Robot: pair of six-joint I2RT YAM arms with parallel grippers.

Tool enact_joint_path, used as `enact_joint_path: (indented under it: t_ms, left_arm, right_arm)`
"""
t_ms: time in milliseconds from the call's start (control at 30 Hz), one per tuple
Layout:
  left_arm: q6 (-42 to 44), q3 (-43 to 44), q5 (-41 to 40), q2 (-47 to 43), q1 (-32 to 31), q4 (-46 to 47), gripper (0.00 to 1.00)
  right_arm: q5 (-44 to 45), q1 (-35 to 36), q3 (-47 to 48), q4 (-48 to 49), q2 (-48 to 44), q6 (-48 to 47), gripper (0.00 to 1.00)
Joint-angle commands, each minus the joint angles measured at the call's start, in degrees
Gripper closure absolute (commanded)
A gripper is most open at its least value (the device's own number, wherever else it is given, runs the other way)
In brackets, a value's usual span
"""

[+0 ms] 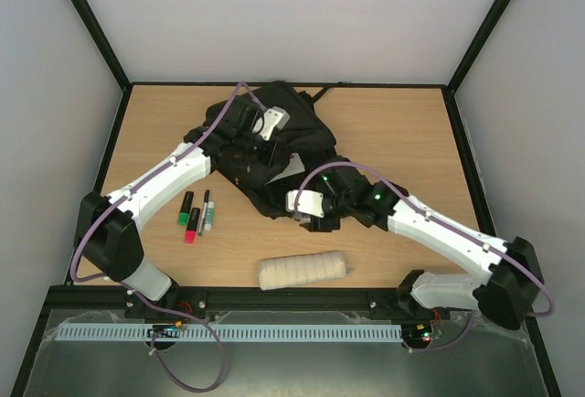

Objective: Pack the student bag
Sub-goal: Place the book in the student bag, then pick up the stationery from the center of the board.

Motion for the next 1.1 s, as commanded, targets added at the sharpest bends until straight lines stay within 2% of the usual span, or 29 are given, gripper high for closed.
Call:
enact_joint_path:
  t_ms: [0,133,267,367,500,767,900,1067]
  left_arm:
    - [-0.71,-0.23,-1.06,0.37,-0.11,3.99,0.98]
    - [-0.84,-1.42,-2.2,0.94,-0.15,4.37,0.98]
    - [-0.18,-2.38,-3.61,0.87,-0.12,3.57,0.98]
    - [0.17,-3.61,-4.3,0.08,-0.1,3.67,0.98]
    - [0.32,-4.86,-4.32,-0.35,0.0,4.15,0.98]
    - [0.02,-5.67,-3.84,-0.33,0.05,5.37,0.98]
    - [0.47,-5.67,-3.73,-0.18,0.48,5.2,0.98]
    - [0.66,-6.19,-3.21,0.14,1.09,5.79,0.98]
  right_arm:
    - [-14.64,0.02,1.44,-17.3,-5.81,12.14,0.3]
    - [-20.4,0.02,0.0,-21.25,-8.37,12.88,0.18]
    - [-16.68,1.61,-3.31,-21.94,-7.22,13.99,0.17]
    - [-12.67,5.73,-5.44,-22.08,-5.73,15.37,0.17]
    - [-11.85,10.11,-6.27,-22.91,-5.36,15.3,0.14]
    - [4.01,21.62,-7.05,-19.02,-0.77,18.37,0.13]
    - [15.35,25.48,-9.17,-14.03,1.63,18.81,0.11]
    - [18.87,26.81,-9.65,-11.52,4.05,18.64,0.1]
